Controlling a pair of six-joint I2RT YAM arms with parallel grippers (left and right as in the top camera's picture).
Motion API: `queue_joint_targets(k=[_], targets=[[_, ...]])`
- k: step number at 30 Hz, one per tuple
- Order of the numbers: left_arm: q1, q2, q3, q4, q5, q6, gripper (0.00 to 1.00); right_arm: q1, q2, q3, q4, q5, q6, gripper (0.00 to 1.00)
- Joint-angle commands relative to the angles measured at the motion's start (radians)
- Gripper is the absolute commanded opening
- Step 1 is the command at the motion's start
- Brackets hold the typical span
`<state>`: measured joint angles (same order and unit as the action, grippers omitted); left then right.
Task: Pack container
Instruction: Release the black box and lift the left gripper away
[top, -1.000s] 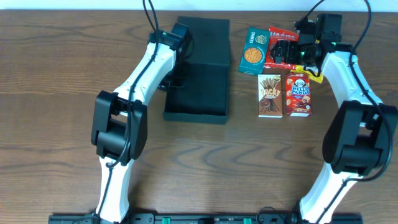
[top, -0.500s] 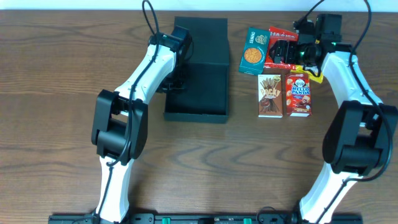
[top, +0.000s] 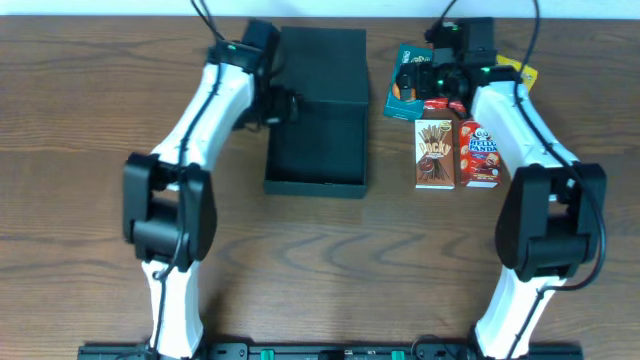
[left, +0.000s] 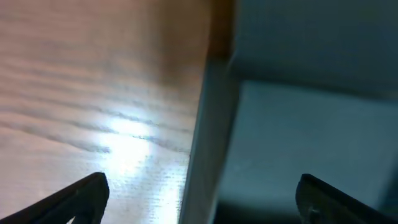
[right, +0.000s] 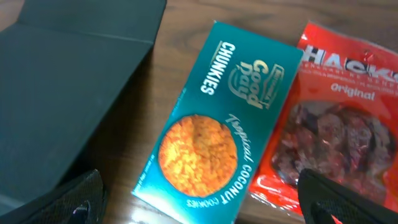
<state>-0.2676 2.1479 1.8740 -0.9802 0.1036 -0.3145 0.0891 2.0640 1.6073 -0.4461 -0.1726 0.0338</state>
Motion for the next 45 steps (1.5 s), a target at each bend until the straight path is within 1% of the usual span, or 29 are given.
queue_joint_targets(k=[1,5,11,16,24,36,40,42,45], targets=[[0.036,-0.094,0.003,0.023,0.025,0.004,0.96,0.011,0.031,0.016,0.023,0.093,0.085,0.99],[0.083,-0.129,0.003,0.051,0.028,0.014,0.95,0.01,0.07,0.016,0.054,0.089,0.175,0.99],[0.153,-0.134,0.003,0.056,0.031,0.015,0.95,0.016,0.091,0.017,0.082,0.095,0.193,0.99],[0.189,-0.134,0.003,0.088,0.098,0.021,0.95,0.018,0.126,0.017,0.112,0.093,0.237,0.99],[0.196,-0.134,0.003,0.119,0.104,0.042,0.95,0.054,0.137,0.017,0.153,0.097,0.251,0.99],[0.196,-0.134,0.003,0.117,0.104,0.076,0.95,0.097,0.156,0.018,0.155,0.21,0.274,0.99],[0.196,-0.134,0.003,0.117,0.104,0.079,0.95,0.098,0.156,0.061,0.134,0.211,0.28,0.99],[0.196,-0.134,0.003,0.117,0.104,0.084,0.95,0.1,0.156,0.102,0.102,0.233,0.28,0.99],[0.196,-0.134,0.003,0.118,0.104,0.084,0.95,0.099,0.156,0.128,0.099,0.256,0.28,0.99]])
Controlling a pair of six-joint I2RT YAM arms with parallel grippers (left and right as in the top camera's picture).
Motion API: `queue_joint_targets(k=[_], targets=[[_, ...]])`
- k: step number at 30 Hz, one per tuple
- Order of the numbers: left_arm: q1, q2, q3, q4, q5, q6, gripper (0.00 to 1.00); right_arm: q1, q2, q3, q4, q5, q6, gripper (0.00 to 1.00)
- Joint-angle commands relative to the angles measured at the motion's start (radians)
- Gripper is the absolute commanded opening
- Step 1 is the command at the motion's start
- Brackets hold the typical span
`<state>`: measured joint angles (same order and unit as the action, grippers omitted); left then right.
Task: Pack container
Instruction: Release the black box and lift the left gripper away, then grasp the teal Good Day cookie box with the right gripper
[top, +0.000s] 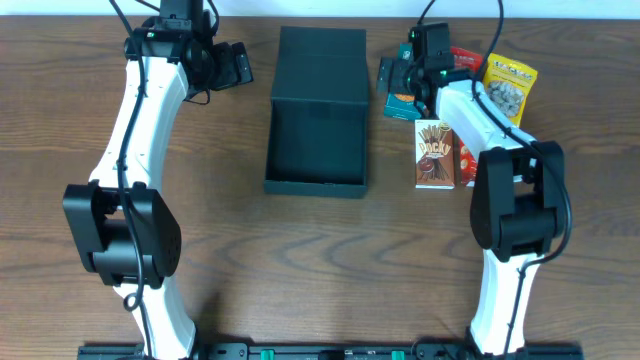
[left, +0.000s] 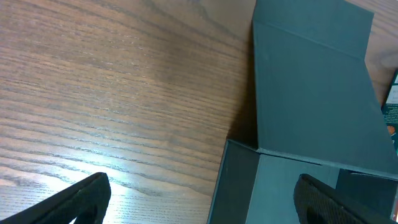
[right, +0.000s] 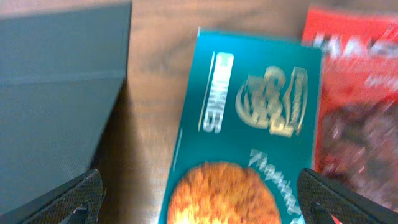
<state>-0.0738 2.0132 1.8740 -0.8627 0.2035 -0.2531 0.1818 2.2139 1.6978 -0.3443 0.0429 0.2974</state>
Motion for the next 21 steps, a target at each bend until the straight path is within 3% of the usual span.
queue_joint_targets(k=[1,21], targets=[[0.003,0.001,0.003,0.002,0.003,0.023,0.95,0.004,0.008,0.038,-0.003,0.04,0.018,0.99],[0.003,0.001,0.003,0.022,0.003,0.037,0.95,-0.006,0.082,0.047,-0.074,0.039,0.065,0.99]])
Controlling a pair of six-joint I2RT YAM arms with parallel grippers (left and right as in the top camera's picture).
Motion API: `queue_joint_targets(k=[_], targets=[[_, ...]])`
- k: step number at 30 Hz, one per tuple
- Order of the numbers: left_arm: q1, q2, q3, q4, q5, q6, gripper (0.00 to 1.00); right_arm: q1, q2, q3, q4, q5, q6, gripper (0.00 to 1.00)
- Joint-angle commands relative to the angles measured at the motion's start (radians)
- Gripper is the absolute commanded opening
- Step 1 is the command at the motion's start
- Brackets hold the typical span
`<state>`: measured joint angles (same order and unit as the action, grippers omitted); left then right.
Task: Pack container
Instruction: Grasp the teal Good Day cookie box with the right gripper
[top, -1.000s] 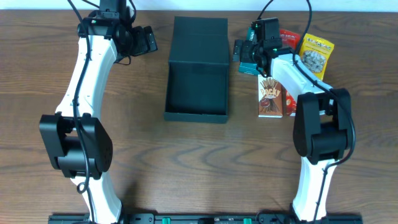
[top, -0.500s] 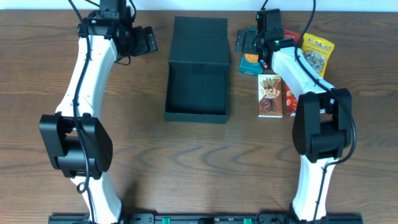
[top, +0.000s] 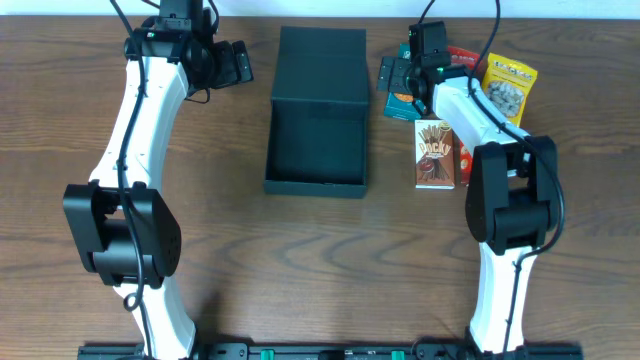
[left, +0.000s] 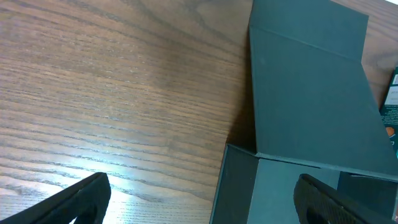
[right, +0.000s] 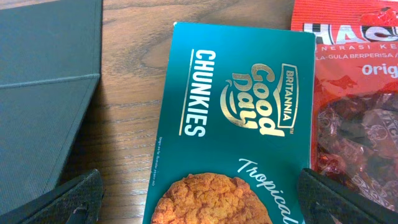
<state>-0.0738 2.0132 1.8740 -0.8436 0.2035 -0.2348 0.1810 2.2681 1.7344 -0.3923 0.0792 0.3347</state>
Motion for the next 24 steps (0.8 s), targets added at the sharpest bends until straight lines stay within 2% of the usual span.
queue_joint_targets(k=[1,21,23,24], targets=[[0.003,0.001,0.003,0.003,0.003,0.019,0.95,-0.006,0.028,0.021,-0.042,0.004,0.027,0.99],[0.003,0.001,0.003,0.01,0.003,0.019,0.95,-0.016,0.048,0.051,-0.091,0.018,0.028,0.99],[0.003,0.001,0.003,0.01,0.0,0.019,0.95,-0.016,0.048,0.051,-0.091,0.018,0.028,0.92],[0.003,0.001,0.003,0.01,-0.001,0.019,0.95,-0.016,0.048,0.051,-0.091,0.018,0.028,0.85]])
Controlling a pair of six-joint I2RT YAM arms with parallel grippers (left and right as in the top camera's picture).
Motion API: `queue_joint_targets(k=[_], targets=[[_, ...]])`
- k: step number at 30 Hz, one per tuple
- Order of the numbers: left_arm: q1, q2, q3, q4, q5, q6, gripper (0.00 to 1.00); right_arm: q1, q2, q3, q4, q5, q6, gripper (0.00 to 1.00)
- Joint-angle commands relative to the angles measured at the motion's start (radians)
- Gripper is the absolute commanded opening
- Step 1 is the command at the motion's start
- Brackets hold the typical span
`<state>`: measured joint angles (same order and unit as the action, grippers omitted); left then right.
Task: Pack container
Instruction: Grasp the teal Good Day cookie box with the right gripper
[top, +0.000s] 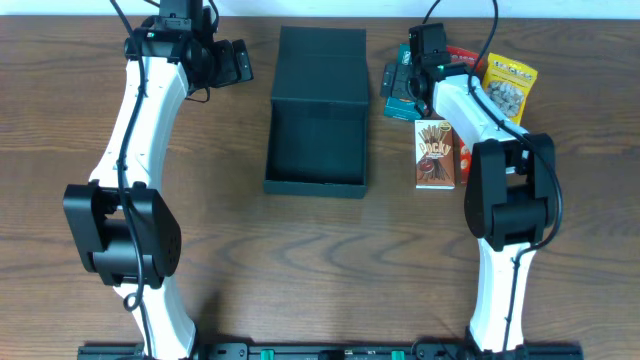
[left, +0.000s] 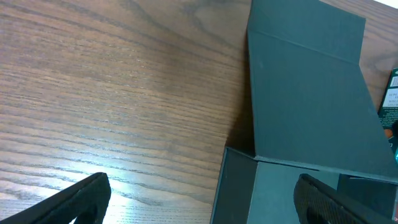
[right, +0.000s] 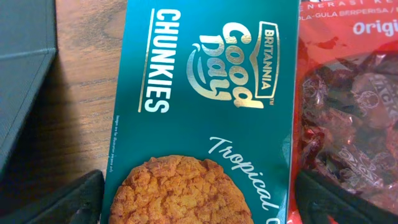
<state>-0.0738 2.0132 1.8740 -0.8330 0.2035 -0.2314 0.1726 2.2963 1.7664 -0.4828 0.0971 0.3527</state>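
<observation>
The open black box (top: 315, 140) lies mid-table with its lid (left: 305, 93) folded flat behind it. A teal Good Day Chunkies cookie box (right: 205, 124) lies right of it. My right gripper (right: 202, 202) is low over the cookie box and open, one finger at each long side of it; the overhead view shows this gripper (top: 405, 82) at the back right. My left gripper (top: 232, 62) hangs open at the back left of the black box, holding nothing, with the box's left wall under it in the left wrist view.
A red Hacks candy bag (right: 351, 93) touches the cookie box's right side. A yellow snack bag (top: 510, 82) lies further right. A Pocky box (top: 434, 155) and a red Hello Panda box (top: 468, 160) lie in front of them.
My right gripper has come lower and further along the cookie box, which now fills its view between the fingers. The left arm has barely shifted.
At first my left gripper was down at the black box's left wall and my right gripper hung over the snacks. Then the left arm stood back at the rear left, and the right gripper faced the cookie box. It has since closed in on that box, still open.
</observation>
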Motion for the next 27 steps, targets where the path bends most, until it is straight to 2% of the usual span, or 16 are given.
queue_joint_targets(k=[1,3,5,12,15,21,27], targets=[[0.003,0.001,0.003,0.0,-0.001,0.015,0.95,-0.008,0.02,0.019,-0.001,0.0,0.01,0.79],[0.003,0.001,0.003,0.0,-0.001,0.015,0.95,-0.008,0.02,0.019,-0.002,-0.004,0.01,0.71],[0.003,0.001,0.003,0.0,-0.001,0.016,0.95,-0.008,0.02,0.019,-0.001,-0.023,0.01,0.69],[0.029,0.001,0.003,0.0,-0.001,0.015,0.95,-0.008,0.019,0.061,-0.039,-0.027,0.003,0.7],[0.05,0.001,0.003,0.0,-0.003,0.016,0.95,-0.007,0.019,0.137,-0.09,-0.027,-0.018,0.66],[0.101,0.001,0.003,0.005,-0.004,0.018,0.95,-0.002,0.019,0.318,-0.223,-0.039,-0.021,0.65],[0.147,0.001,0.003,0.01,-0.004,0.018,0.95,0.038,0.019,0.47,-0.401,-0.145,-0.032,0.65]])
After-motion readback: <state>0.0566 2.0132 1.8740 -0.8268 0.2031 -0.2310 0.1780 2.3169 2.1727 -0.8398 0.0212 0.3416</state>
